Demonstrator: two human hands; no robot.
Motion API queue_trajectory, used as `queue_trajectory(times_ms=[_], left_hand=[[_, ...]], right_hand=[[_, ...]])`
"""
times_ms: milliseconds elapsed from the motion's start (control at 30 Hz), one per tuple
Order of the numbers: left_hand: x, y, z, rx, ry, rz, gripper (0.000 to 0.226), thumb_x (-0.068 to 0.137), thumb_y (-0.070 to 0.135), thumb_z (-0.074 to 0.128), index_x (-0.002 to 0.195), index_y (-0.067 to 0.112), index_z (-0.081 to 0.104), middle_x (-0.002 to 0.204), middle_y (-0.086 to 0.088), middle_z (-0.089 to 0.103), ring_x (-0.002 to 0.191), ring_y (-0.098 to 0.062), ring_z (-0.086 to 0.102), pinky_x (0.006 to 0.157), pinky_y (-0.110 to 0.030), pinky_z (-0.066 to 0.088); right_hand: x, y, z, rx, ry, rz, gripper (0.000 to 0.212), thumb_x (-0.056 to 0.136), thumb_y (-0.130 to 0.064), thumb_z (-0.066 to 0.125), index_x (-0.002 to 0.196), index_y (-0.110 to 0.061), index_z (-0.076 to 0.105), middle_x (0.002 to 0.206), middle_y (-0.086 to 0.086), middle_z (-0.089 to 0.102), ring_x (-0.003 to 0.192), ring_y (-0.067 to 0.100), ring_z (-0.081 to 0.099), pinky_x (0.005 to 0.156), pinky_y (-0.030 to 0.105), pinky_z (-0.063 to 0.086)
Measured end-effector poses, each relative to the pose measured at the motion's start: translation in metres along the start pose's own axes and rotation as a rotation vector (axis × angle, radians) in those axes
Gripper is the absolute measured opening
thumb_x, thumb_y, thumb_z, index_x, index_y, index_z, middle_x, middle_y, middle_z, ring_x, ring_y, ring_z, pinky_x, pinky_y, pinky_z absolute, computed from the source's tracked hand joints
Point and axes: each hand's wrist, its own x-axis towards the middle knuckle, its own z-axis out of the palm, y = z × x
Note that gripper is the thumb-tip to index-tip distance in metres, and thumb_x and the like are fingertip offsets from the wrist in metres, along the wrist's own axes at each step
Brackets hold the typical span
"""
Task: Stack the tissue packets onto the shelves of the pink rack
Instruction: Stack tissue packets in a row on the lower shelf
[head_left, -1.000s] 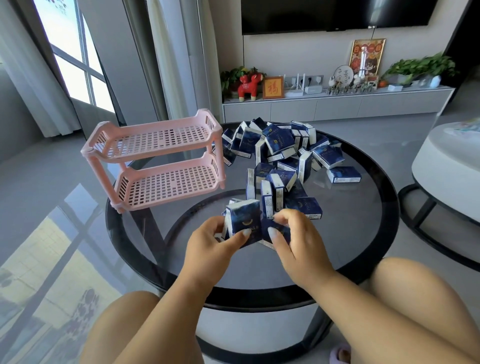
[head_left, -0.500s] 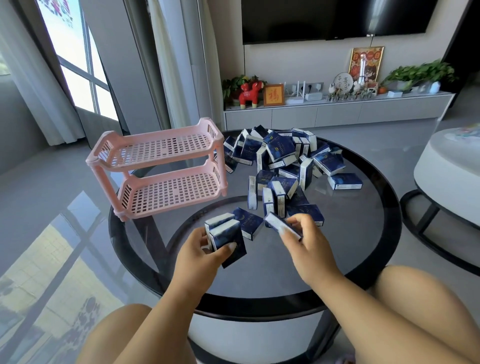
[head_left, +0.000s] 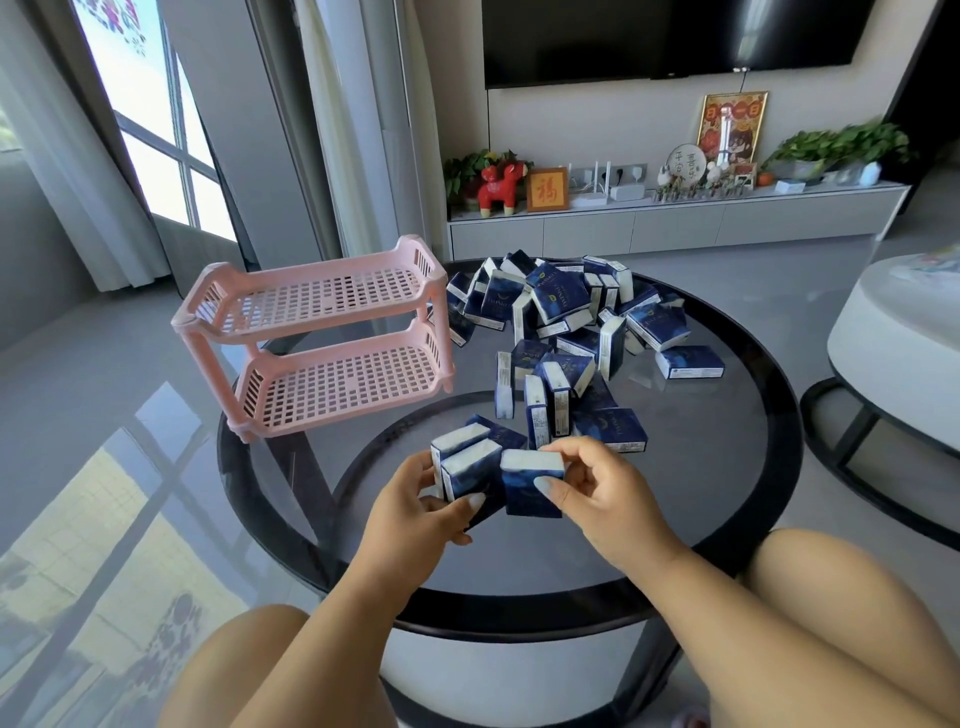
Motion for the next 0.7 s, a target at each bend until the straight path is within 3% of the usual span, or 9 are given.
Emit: queue_trajectory(times_ms=[233, 333, 433, 500, 633, 700], left_hand=[[-0.001, 0.005, 0.000, -0.018, -0.104, 0.028, 0.038, 0.085, 0.019, 0.071, 0.117, 0.030, 0.053, 0.119, -0.003, 0.062, 0.075, -0.011, 0.067, 0.065, -0.029, 0.058], [-0.003, 0.008, 0.001, 0.015, -0.147, 0.047, 0.066, 0.072, 0.037, 0.083, 0.128, 0.025, 0.048, 0.118, -0.002, 0.063, 0.075, -0.011, 0.066, 0.061, -0.027, 0.054], [-0.007, 0.011, 0.011, 0.072, -0.138, 0.079, 0.077, 0.067, 0.014, 0.089, 0.128, 0.021, 0.044, 0.106, 0.009, 0.063, 0.061, -0.001, 0.064, 0.054, -0.016, 0.048], [-0.008, 0.013, 0.017, 0.123, -0.101, 0.107, 0.072, 0.070, 0.007, 0.085, 0.127, 0.021, 0.044, 0.103, 0.016, 0.060, 0.058, 0.004, 0.062, 0.055, -0.011, 0.047], [-0.005, 0.012, 0.019, 0.206, -0.089, 0.130, 0.066, 0.074, 0.013, 0.082, 0.129, 0.018, 0.045, 0.111, 0.013, 0.060, 0.067, 0.008, 0.059, 0.061, -0.009, 0.046], [-0.005, 0.011, 0.020, 0.238, -0.094, 0.136, 0.065, 0.074, 0.017, 0.082, 0.128, 0.021, 0.045, 0.109, 0.016, 0.061, 0.073, 0.009, 0.057, 0.066, -0.010, 0.046]], right_hand=[[0.000, -0.004, 0.000, -0.038, -0.089, -0.039, 0.027, 0.088, -0.020, 0.063, 0.100, -0.043, 0.055, 0.090, -0.012, 0.056, 0.069, 0.002, 0.055, 0.063, 0.011, 0.041], [0.001, -0.001, 0.002, -0.024, -0.096, -0.023, 0.027, 0.088, -0.023, 0.064, 0.101, -0.044, 0.054, 0.090, -0.010, 0.056, 0.069, 0.005, 0.057, 0.063, 0.016, 0.045], [-0.001, 0.002, 0.004, 0.072, -0.130, 0.007, 0.025, 0.087, -0.035, 0.060, 0.111, -0.040, 0.054, 0.099, -0.002, 0.056, 0.083, 0.012, 0.058, 0.068, 0.022, 0.048], [-0.003, 0.002, 0.003, 0.015, -0.148, 0.002, 0.037, 0.087, -0.051, 0.049, 0.121, -0.037, 0.048, 0.112, -0.009, 0.052, 0.100, 0.003, 0.053, 0.084, 0.016, 0.044], [-0.004, -0.002, 0.003, -0.144, -0.303, -0.006, 0.087, 0.076, -0.083, 0.019, 0.145, -0.031, 0.026, 0.142, -0.021, 0.032, 0.131, -0.009, 0.026, 0.106, 0.009, 0.018], [-0.003, -0.003, 0.005, -0.165, -0.372, -0.063, 0.083, 0.079, -0.081, 0.017, 0.148, -0.035, 0.018, 0.143, -0.026, 0.033, 0.132, -0.009, 0.025, 0.108, 0.011, 0.018]])
